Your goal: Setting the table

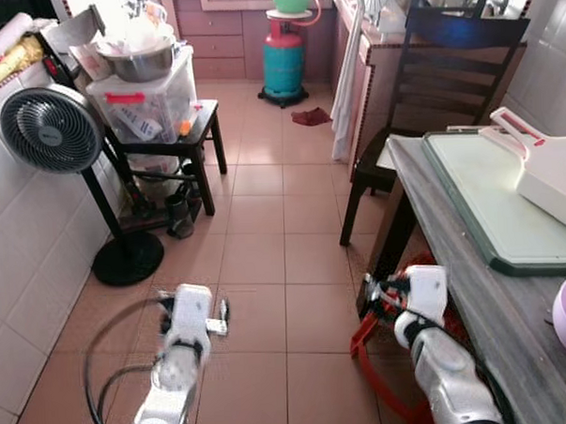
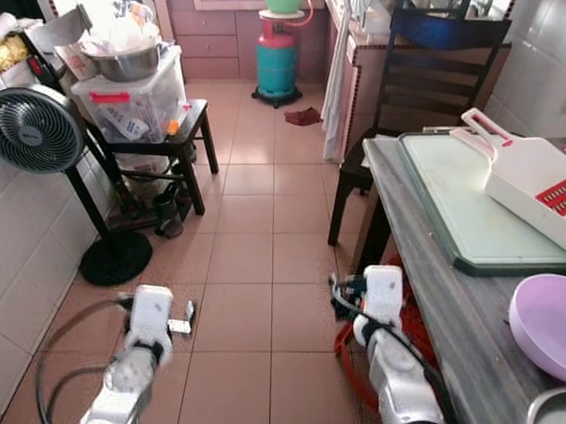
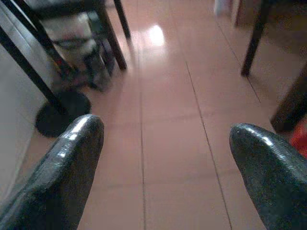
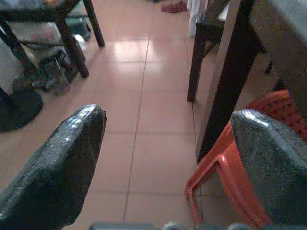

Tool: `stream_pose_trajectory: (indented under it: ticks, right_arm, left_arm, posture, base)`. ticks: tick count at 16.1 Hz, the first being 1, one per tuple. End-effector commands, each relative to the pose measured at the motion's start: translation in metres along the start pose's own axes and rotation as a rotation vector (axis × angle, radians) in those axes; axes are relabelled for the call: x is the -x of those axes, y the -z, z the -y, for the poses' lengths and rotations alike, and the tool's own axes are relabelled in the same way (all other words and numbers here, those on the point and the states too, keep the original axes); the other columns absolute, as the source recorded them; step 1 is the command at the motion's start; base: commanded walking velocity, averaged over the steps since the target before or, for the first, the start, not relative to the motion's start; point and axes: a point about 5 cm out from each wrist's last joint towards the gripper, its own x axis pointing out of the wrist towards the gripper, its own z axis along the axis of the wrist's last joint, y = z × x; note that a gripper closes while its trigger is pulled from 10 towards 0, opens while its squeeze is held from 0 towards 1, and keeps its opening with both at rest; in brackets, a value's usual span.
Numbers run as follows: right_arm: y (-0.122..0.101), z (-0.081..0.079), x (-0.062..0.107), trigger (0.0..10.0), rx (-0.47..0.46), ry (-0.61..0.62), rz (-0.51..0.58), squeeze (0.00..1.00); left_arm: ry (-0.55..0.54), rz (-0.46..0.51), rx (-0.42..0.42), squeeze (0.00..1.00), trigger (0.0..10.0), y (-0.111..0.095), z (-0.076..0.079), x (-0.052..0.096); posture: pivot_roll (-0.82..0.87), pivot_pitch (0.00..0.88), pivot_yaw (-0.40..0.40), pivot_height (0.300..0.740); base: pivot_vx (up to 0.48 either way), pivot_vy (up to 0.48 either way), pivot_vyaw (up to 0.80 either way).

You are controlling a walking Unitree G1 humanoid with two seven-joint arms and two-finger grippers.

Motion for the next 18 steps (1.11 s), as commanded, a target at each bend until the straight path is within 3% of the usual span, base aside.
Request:
stream_pose_trajectory:
  ticks: [1, 2, 4, 5, 8, 11, 13, 14, 18]
  right_arm:
    - [0.003, 0.005, -0.002, 10.0, 0.006, 0.002, 0.001, 0.0]
    - [0.021, 0.005, -0.001, 10.0, 0.003, -0.038, -0.076, 0.0]
    - [0.036, 0.008, 0.003, 10.0, 0.031, -0.051, -0.141, 0.0]
    - [0.047, 0.009, 0.007, 10.0, 0.073, -0.054, -0.189, 0.0]
    - [0.068, 0.013, 0.017, 10.0, 0.15, -0.069, -0.303, 0.0]
    - [0.089, 0.017, 0.029, 10.0, 0.124, -0.023, -0.417, 0.0]
    - [0.098, 0.014, 0.036, 10.0, 0.176, -0.053, -0.448, 0.0]
    - [0.104, 0.01, 0.04, 10.0, 0.25, -0.076, -0.462, 0.0]
    - [0.119, 0.003, 0.053, 10.0, 0.301, -0.123, -0.519, 0.0]
  left_arm:
    - [0.047, -0.055, -0.034, 0.0, 10.0, 0.008, 0.005, 0.0]
    - [0.08, -0.133, -0.09, 0.0, 10.0, 0.022, 0.013, 0.003]
    - [0.105, -0.188, -0.097, 0.0, 10.0, 0.031, 0.021, 0.006]
    - [0.102, -0.227, -0.062, 0.0, 10.0, 0.036, 0.024, 0.008]
    - [0.168, -0.282, -0.139, 0.0, 10.0, 0.047, 0.031, 0.013]
    - [0.141, -0.33, -0.15, 0.0, 10.0, 0.054, 0.019, 0.016]
    - [0.098, -0.374, -0.178, 0.0, 10.0, 0.064, 0.007, 0.021]
    - [0.078, -0.391, -0.165, 0.0, 10.0, 0.069, 0.0, 0.024]
    - [0.068, -0.426, -0.207, 0.0, 10.0, 0.078, -0.01, 0.032]
  posture:
    - [0.06, 0.0, -0.029, 0.74]
    - [0.05, 0.0, -0.017, 0.74]
    - [0.04, 0.0, -0.006, 0.74]
    - [0.03, 0.0, -0.003, 0.74]
    - [0.04, 0.0, -0.01, 0.74]
    - [0.06, 0.0, -0.026, 0.74]
    - [0.05, 0.0, -0.018, 0.74]
    - [0.04, 0.0, -0.013, 0.74]
    - [0.06, 0.0, -0.003, 0.74]
  base:
    - [0.0, 0.0, 0.0]
    - [0.0, 0.0, 0.0]
    - [0.0, 0.0, 0.0]
    - [0.0, 0.0, 0.0]
    - [0.0, 0.0, 0.0]
    - [0.0, 0.0, 0.0]
    - [0.0, 0.302, 0.0]
    - [0.0, 0.304, 0.0]
    - [0.0, 0.321, 0.0]
